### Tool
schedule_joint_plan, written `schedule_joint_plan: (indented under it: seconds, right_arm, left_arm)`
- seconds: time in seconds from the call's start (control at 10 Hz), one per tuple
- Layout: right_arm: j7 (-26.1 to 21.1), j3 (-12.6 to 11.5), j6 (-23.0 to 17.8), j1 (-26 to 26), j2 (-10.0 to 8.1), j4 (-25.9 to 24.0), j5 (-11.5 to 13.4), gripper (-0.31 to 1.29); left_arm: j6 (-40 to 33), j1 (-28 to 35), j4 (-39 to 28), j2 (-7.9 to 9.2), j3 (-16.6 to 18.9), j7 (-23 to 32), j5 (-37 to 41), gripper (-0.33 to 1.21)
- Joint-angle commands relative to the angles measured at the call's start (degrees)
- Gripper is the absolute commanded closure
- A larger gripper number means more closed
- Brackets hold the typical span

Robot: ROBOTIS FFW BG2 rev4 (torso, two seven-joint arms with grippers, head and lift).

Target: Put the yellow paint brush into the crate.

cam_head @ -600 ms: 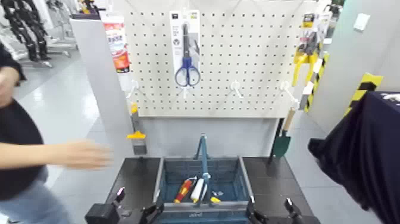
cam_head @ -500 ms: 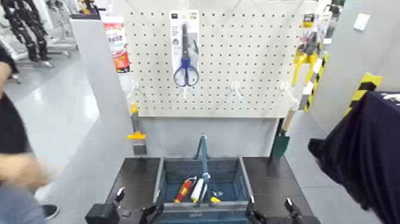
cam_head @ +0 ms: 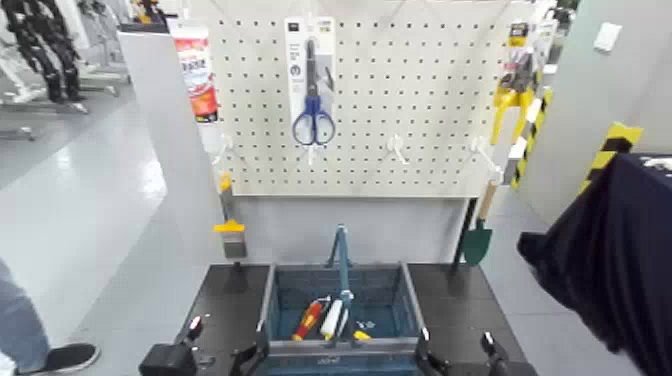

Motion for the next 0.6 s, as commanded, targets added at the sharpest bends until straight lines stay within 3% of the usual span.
schedule_joint_plan:
  seconds: [0.1,0.4,0.6]
  right_arm:
    - [0.01,-0.13,0.43,0.13,0.0,-0.31,0.59,0.15]
    - [0.01,-0.05,0.7,0.05,0.0,-0.31,0.59,0.15]
    - [0.01,0.04,0.7,0.05,0.0,-0.31,0.59,0.15]
  left_arm:
    - [0.54,0.39,-0.96,-0.09,1.62,-1.0,0.24,0.09]
    - [4.41,-1.11,-2.37,-0.88,8.03,-9.26,0.15,0.09]
    - [8.72,-3.83,-2.28,-0.53,12.43,-16.3,-0.2,0.09]
